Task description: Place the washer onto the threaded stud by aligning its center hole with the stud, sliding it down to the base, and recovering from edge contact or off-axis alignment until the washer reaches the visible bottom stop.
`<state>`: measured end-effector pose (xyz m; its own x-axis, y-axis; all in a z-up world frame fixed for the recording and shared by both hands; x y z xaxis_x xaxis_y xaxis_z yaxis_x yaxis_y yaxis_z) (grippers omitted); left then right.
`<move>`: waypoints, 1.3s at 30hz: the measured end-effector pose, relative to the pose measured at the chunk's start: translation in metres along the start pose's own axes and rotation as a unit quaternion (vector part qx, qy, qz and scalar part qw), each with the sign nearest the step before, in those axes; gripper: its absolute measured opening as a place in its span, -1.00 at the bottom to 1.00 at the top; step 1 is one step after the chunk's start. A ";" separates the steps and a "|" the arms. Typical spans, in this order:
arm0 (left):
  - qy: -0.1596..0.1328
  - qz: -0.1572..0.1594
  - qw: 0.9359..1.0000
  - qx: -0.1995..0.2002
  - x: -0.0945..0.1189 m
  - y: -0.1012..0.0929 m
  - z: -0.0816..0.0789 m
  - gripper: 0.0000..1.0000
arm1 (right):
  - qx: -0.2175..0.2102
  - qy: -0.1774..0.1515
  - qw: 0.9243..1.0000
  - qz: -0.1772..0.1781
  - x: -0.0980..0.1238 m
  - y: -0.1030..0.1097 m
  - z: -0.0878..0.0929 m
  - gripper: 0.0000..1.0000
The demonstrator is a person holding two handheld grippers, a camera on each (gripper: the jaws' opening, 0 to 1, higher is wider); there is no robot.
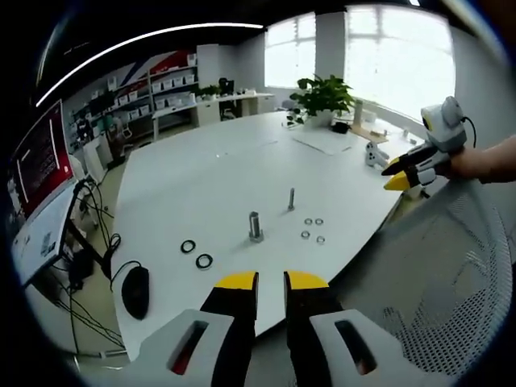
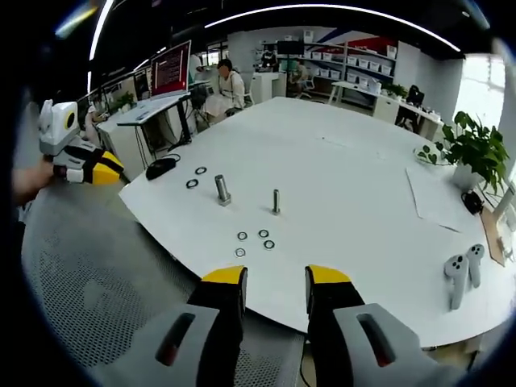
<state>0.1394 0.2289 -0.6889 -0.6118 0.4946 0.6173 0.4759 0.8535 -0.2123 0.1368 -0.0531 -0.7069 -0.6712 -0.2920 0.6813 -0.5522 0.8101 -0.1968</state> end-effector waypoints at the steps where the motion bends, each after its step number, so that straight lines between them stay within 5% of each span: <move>1: 0.000 0.000 1.000 -0.001 0.000 0.000 0.000 -0.80 | -0.003 -0.001 1.000 0.002 0.000 -0.001 0.000 -0.37; 39: 0.010 0.000 1.000 -0.004 -0.002 -0.001 0.003 -0.81 | 0.005 -0.006 1.000 -0.010 -0.001 0.003 -0.003 -0.36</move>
<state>0.1390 0.2277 -0.6922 -0.5993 0.4903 0.6328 0.4803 0.8526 -0.2058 0.1373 -0.0488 -0.7065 -0.6662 -0.3135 0.6767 -0.5701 0.7990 -0.1911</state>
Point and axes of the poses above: the point that each gripper's makers call its tool centre point, and the gripper's own axes: x roughly backward along the fingers, y roughly to its left, z roughly out of its underside, the point moved 2 cm from there along x, roughly backward along the fingers, and after that the axes turned 15 degrees about x, right-handed, at the moved point
